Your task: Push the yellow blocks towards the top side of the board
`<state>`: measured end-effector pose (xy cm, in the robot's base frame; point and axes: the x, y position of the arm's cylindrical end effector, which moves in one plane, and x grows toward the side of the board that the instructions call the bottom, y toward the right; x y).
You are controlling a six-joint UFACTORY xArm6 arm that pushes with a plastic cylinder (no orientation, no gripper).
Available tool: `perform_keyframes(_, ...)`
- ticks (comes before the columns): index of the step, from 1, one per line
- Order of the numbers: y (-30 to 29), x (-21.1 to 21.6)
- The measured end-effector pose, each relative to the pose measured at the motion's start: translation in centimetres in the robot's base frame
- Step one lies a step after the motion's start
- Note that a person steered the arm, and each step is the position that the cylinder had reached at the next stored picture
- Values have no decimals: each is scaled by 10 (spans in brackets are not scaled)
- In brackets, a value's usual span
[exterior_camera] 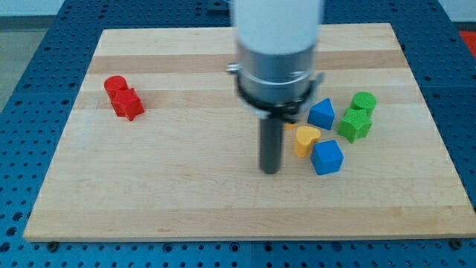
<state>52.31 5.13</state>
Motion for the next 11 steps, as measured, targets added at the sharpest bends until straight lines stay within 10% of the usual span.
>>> perform_keyframes(6, 59, -2)
perform_keyframes(11, 13, -86)
